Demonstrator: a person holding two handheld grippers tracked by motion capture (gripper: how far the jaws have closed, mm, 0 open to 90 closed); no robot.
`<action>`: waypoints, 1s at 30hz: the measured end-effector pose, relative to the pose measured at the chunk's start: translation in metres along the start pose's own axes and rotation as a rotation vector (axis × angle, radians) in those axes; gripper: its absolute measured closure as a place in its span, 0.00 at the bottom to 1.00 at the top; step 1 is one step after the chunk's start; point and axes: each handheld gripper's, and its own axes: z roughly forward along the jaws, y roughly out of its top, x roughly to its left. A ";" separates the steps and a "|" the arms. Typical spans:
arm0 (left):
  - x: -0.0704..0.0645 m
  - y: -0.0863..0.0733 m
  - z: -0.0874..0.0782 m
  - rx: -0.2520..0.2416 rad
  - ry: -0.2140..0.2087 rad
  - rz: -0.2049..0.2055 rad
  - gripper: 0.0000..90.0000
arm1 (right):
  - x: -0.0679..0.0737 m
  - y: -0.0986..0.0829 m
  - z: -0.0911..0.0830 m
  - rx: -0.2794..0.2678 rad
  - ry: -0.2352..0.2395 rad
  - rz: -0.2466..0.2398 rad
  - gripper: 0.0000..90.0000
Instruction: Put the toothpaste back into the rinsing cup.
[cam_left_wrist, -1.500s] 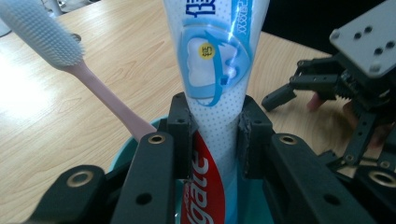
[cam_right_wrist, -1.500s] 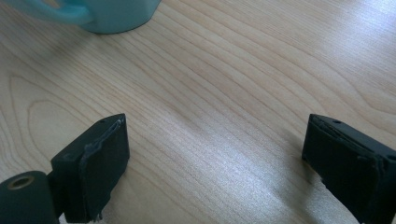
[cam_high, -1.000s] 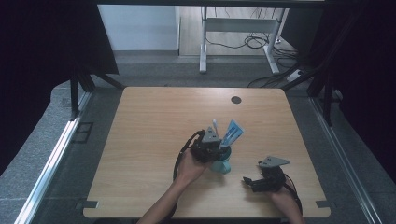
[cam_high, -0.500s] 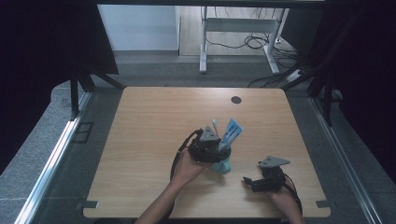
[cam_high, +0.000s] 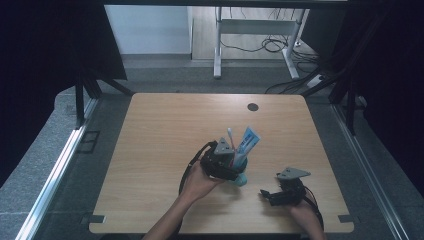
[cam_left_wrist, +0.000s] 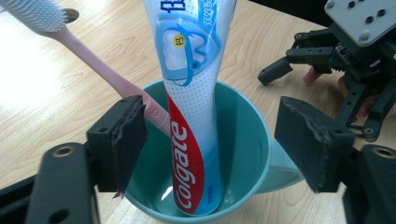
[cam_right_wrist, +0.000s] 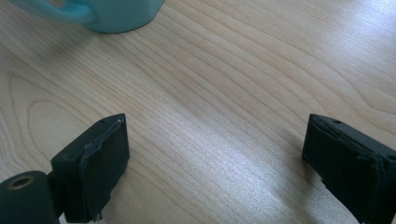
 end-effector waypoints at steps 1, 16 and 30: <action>0.000 0.000 -0.001 -0.003 0.003 -0.006 0.26 | 0.000 0.000 0.000 -0.001 0.002 0.000 0.08; 0.005 -0.005 -0.021 -0.007 0.020 -0.036 0.08 | 0.000 0.000 0.000 0.000 0.002 0.000 0.08; 0.009 -0.021 -0.034 -0.006 0.056 -0.027 0.01 | 0.000 0.000 0.000 -0.004 -0.001 -0.001 0.08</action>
